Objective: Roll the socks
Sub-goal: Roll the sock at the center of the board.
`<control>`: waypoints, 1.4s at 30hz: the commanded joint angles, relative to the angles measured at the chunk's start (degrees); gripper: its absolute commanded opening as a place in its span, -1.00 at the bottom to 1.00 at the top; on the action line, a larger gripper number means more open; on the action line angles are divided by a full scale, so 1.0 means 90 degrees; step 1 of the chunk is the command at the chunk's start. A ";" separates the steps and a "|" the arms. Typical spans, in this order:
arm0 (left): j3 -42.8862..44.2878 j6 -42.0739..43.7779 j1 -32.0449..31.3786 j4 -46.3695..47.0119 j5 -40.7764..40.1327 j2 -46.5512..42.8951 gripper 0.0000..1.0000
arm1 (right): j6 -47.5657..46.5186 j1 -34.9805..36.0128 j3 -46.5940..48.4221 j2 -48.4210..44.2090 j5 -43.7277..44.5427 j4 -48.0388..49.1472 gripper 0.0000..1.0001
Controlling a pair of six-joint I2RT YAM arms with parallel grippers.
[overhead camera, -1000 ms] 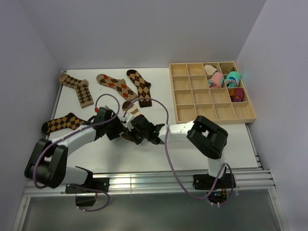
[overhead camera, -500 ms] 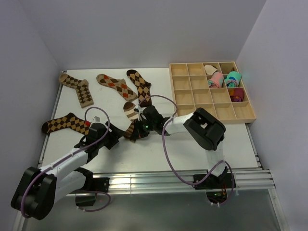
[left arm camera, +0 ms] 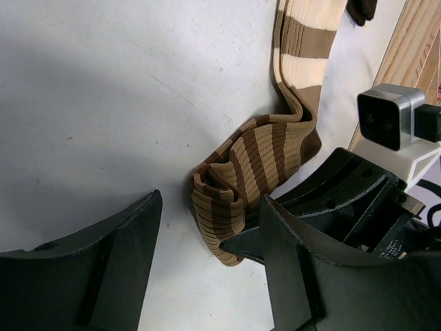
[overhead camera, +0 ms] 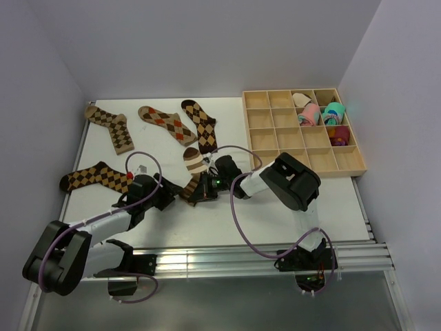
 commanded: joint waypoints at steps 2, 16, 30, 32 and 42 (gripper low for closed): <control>0.0100 0.0091 -0.0037 0.0183 0.0121 0.0247 0.28 | 0.0557 -0.0086 -0.0478 0.0323 0.0115 0.0188 -1.00; 0.0032 0.0170 -0.0164 0.0407 0.0326 0.0696 0.10 | 0.0723 -0.0105 -0.0548 0.0382 0.0262 0.0296 -1.00; 0.0373 0.0335 -0.0339 0.0291 0.0160 0.1342 -0.82 | 0.0255 -0.0115 -0.0313 0.0168 0.0350 -0.0143 -0.76; 0.0480 0.0423 -0.0359 0.0105 0.0043 0.1312 -0.92 | 0.0138 -0.0115 -0.0216 0.0022 0.0330 -0.0395 -0.38; 0.0696 0.0716 -0.0378 -0.0383 -0.0211 0.1059 -0.99 | -0.1540 -0.0310 0.0555 -0.1414 0.1949 -0.2817 -0.02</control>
